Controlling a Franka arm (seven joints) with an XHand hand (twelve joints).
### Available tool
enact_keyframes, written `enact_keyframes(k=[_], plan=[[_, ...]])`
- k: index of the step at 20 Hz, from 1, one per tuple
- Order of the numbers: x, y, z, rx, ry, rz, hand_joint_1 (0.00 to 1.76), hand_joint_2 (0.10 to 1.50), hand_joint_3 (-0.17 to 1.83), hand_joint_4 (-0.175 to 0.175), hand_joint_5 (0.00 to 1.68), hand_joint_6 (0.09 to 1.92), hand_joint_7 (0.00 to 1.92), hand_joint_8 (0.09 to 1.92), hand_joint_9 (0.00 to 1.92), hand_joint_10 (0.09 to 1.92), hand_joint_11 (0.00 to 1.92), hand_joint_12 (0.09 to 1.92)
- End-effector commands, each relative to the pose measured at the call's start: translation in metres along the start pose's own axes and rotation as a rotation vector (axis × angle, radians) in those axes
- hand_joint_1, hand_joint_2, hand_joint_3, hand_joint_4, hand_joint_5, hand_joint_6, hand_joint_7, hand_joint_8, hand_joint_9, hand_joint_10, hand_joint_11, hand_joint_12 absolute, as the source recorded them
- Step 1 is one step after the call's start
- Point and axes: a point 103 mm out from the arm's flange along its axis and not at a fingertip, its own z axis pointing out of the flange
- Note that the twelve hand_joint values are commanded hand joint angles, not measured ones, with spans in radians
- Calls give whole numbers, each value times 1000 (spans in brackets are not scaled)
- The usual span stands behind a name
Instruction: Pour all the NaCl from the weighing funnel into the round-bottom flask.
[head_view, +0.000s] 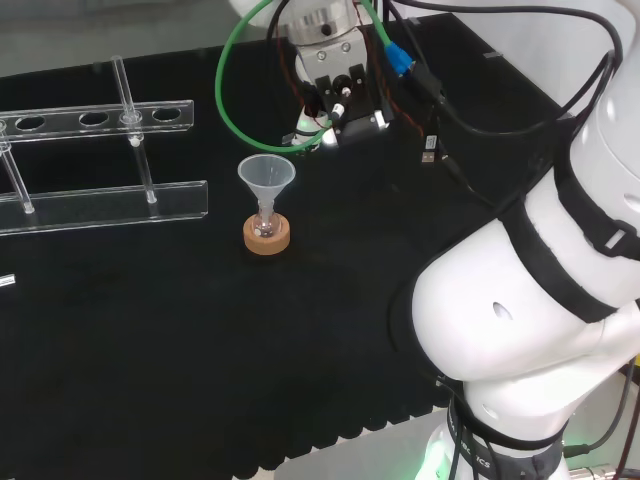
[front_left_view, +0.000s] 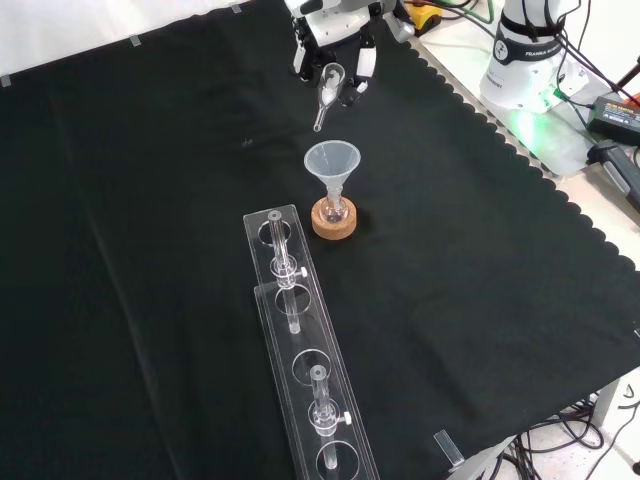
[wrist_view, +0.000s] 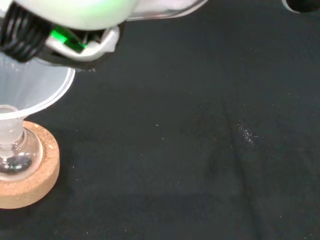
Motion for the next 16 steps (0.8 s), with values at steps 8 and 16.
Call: enact_keyframes(k=[8, 16], plan=[[9, -7, -2, 35, -90, 55, 1203, 486, 947, -175, 1327, 731, 1621, 812, 1744, 248, 1548, 665], [19, -12, -10, 39, -157, 76, 1203, 485, 947, -175, 1326, 732, 1620, 813, 1744, 247, 1550, 664]])
